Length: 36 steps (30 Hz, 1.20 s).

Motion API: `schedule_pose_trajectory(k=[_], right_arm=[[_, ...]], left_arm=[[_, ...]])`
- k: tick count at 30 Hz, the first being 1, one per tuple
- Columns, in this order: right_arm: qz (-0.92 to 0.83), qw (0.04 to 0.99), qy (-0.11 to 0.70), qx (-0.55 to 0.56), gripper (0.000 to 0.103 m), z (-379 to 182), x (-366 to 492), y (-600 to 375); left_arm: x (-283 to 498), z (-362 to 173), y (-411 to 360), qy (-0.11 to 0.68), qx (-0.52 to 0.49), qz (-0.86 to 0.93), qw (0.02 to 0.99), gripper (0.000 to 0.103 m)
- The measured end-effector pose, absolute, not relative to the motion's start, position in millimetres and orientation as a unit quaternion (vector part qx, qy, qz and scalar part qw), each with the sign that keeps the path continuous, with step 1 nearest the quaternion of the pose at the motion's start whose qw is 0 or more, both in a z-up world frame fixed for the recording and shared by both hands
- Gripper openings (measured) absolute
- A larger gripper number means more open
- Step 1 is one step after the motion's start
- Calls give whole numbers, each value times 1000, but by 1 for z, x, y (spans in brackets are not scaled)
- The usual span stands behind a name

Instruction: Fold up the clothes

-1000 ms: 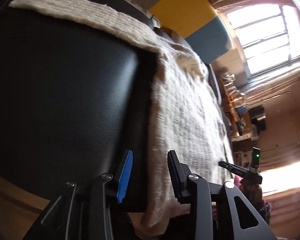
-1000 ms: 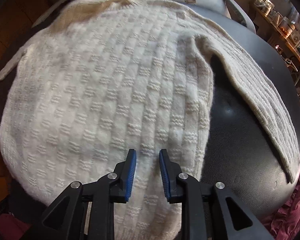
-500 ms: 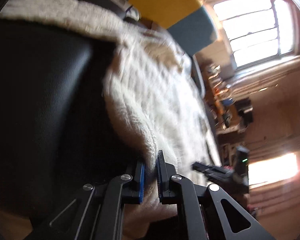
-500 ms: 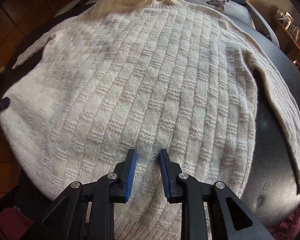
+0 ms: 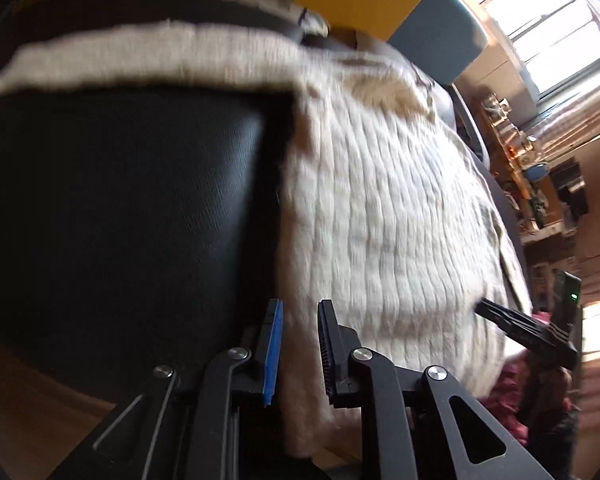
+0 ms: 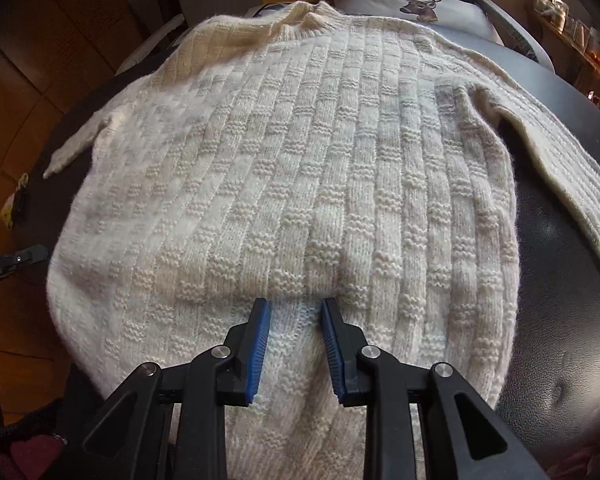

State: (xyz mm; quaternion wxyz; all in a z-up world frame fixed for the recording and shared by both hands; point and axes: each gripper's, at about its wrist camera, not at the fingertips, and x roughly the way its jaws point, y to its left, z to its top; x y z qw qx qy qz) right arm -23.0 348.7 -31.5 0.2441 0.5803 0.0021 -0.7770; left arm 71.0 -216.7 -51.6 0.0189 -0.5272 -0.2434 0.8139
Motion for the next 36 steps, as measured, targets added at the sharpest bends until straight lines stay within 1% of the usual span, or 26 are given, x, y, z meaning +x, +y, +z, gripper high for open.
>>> schedule_pose_trajectory(k=[4, 7, 8, 9, 11, 12, 16, 21, 24, 27, 29, 32, 33, 34, 36], right_arm=[[-788, 240, -119, 554, 26, 2, 10, 400], [-796, 203, -233, 521, 27, 10, 10, 445], [-797, 186, -268, 508, 31, 9, 0, 461], [-797, 167, -299, 497, 31, 3, -23, 453], [-800, 118, -324, 491, 32, -12, -47, 446], [-803, 101, -323, 491, 34, -17, -58, 448], [-816, 107, -268, 500, 34, -28, -117, 409], [-827, 202, -136, 508, 34, -31, -211, 288], [-817, 254, -52, 515, 34, -39, -254, 215], [-809, 273, 21, 521, 34, -57, -285, 152], [-794, 277, 44, 539, 34, -74, -303, 126], [-786, 263, 59, 556, 34, -94, -324, 115], [-787, 253, 63, 558, 31, -98, -329, 115], [-790, 244, 60, 559, 29, -99, -333, 118], [-796, 233, 41, 558, 29, -98, -340, 128]], left_arm=[[38, -39, -208, -227, -504, 833, 32, 30], [1, -41, -191, -188, -498, 846, 34, 30], [-14, -43, -185, -177, -496, 850, 35, 30], [-29, -45, -179, -166, -493, 853, 37, 30], [-59, -48, -166, -143, -488, 860, 40, 30], [-74, -50, -160, -132, -485, 863, 42, 30], [-130, -52, -143, -96, -475, 874, 34, 30], [-176, -52, -140, -79, -454, 886, 46, 30], [-200, -56, -129, -33, -446, 893, 51, 30], [-216, -56, -117, 30, -422, 905, 54, 30], [-227, -57, -110, 77, -411, 907, 57, 30], [-249, -67, -105, 130, -417, 897, 70, 31], [-258, -73, -105, 148, -424, 891, 62, 31], [-267, -79, -106, 156, -433, 886, 55, 31], [-284, -86, -119, 118, -451, 883, 43, 32]])
